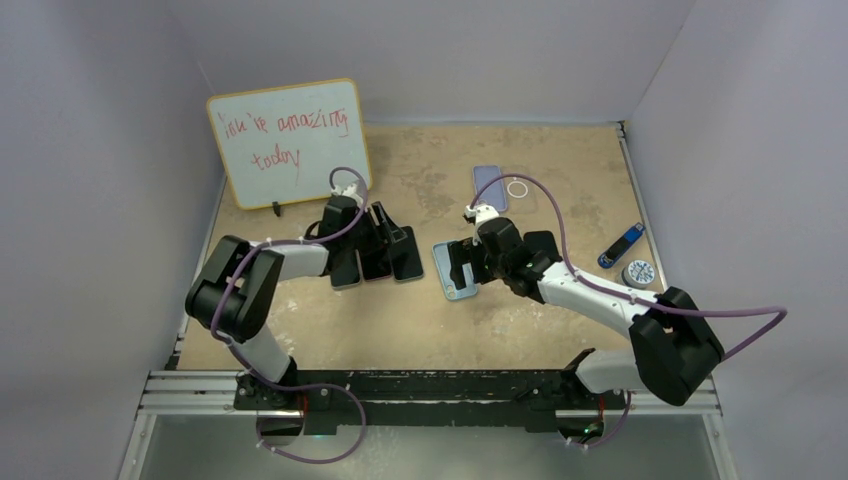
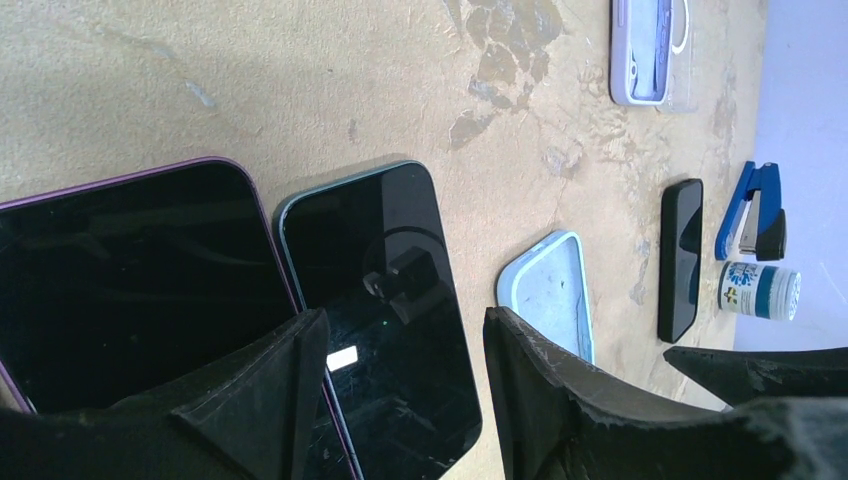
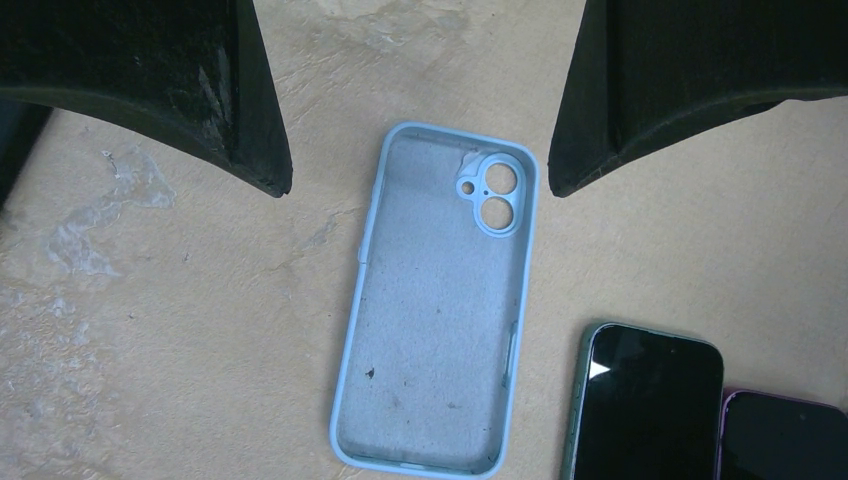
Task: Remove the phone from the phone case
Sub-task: Place the phone at the center of the board.
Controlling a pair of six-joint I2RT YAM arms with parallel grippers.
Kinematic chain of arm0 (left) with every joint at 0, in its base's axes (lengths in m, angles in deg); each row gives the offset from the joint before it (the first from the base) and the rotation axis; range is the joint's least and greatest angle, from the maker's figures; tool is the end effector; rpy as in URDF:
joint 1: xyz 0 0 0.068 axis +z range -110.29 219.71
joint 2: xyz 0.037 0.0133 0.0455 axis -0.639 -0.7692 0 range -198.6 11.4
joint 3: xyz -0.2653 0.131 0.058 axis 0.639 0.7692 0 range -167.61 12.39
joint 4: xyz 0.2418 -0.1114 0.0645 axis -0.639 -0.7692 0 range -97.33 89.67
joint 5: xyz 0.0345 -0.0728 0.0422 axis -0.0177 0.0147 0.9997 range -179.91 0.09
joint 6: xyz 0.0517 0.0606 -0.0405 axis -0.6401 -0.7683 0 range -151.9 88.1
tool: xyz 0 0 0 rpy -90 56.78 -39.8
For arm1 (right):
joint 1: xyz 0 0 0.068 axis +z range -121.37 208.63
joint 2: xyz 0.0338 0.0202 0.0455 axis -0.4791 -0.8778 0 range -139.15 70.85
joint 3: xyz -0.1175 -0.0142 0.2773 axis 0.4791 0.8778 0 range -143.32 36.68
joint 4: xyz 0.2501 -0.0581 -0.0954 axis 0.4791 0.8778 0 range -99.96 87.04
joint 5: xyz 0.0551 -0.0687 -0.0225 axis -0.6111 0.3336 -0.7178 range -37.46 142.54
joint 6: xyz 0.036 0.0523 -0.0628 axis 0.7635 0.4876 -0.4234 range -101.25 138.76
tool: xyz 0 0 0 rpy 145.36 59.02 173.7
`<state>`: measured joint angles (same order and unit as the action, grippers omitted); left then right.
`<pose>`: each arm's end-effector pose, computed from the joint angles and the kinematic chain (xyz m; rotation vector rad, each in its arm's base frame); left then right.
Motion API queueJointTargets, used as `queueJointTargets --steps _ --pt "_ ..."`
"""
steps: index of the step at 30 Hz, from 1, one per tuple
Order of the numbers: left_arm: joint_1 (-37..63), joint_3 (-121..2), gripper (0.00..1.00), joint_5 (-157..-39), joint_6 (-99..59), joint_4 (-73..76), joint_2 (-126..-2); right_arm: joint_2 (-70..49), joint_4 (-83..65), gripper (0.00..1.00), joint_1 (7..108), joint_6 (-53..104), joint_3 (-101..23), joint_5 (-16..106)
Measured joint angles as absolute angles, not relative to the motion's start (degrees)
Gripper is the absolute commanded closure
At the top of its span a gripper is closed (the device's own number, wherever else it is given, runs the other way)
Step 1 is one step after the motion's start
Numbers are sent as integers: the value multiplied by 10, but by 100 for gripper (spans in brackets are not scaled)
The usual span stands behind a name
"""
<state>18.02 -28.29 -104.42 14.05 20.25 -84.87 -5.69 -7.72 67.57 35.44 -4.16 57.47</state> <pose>0.3376 -0.1558 0.1395 -0.3365 2.2955 -0.9153 0.2510 0.1941 0.2027 -0.3904 2.2316 0.4300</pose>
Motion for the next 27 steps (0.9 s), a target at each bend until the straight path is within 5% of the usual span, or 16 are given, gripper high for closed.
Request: queueJointTargets --steps 8,14,27 --pt "179 -283 39 -1043 142 189 -835 -68 -77 1 676 354 -43 574" --pt "180 -283 33 -1009 110 111 -709 -114 -65 3 676 351 -69 573" --pt "183 -324 15 -924 29 -107 -423 -211 -25 37 660 324 -153 589"
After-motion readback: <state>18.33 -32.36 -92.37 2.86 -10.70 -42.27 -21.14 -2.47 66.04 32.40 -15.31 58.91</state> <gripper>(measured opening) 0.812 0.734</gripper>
